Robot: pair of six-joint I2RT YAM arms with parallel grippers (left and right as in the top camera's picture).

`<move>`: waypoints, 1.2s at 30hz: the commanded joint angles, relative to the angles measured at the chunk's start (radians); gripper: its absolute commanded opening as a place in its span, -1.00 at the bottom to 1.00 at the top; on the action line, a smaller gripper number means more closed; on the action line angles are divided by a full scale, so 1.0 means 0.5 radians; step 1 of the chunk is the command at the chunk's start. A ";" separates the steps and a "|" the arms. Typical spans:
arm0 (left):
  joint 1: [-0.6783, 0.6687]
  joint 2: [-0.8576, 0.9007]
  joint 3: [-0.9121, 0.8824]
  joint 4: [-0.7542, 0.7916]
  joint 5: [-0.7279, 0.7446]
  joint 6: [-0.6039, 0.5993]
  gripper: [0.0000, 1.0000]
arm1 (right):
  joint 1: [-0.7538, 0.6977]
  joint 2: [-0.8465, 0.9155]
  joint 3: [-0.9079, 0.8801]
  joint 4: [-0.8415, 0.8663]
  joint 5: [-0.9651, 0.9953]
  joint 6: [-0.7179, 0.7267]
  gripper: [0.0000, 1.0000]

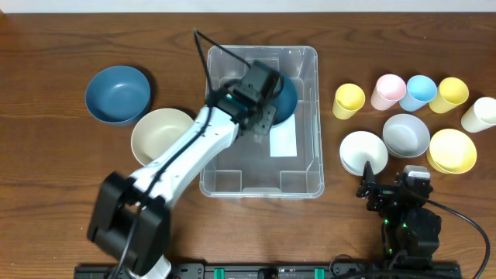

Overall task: Pack container
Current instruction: 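Move the left gripper to the rim of the other dark blue bowl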

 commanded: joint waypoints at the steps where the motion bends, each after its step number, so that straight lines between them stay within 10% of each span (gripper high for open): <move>1: 0.088 -0.258 0.237 -0.150 -0.040 0.024 0.33 | -0.018 -0.012 -0.006 -0.002 0.014 0.023 0.98; 20: 1.840 -0.156 0.269 -0.416 0.304 -0.324 0.47 | -0.018 -0.012 -0.006 -0.001 0.014 0.023 0.98; 36: 2.198 0.483 0.267 -0.356 0.517 -0.262 0.21 | -0.018 -0.012 -0.006 -0.002 0.014 0.023 0.98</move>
